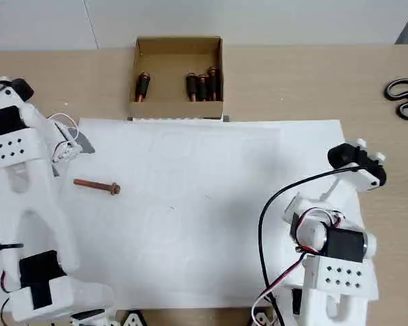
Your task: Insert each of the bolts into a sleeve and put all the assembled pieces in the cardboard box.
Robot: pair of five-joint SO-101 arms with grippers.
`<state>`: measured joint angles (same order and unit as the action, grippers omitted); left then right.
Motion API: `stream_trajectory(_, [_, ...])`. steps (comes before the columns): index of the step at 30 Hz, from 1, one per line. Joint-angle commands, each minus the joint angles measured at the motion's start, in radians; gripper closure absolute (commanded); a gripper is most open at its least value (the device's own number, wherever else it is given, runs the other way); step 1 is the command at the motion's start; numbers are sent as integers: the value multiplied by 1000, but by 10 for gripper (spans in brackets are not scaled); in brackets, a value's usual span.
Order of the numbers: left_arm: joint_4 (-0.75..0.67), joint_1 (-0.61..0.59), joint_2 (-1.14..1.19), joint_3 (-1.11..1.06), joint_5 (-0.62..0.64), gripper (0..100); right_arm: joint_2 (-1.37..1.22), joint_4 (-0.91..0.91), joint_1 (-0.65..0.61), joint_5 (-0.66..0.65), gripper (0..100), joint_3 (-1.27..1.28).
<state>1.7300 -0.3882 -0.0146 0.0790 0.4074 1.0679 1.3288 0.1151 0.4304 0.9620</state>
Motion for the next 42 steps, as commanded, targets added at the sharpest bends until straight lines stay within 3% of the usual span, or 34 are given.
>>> stream_trajectory(1, [6,-3,-6,33,-270,712,15,-16,2,-9,996,-28])
stream_trajectory(4, [-61,-5,-5,33,-574,712,15,-15,2,-9,996,-28])
stream_trajectory(12, [-172,12,-3,31,-1200,712,15,-13,4,-11,996,-28])
stream_trajectory(20, [-262,28,155,27,-1614,712,15,-12,5,-11,996,-28])
stream_trajectory(28, [-253,101,189,22,-1798,712,15,-12,2,-14,996,-28])
stream_trajectory(42, [-247,187,302,31,-1898,712,15,-12,5,-15,996,-28])
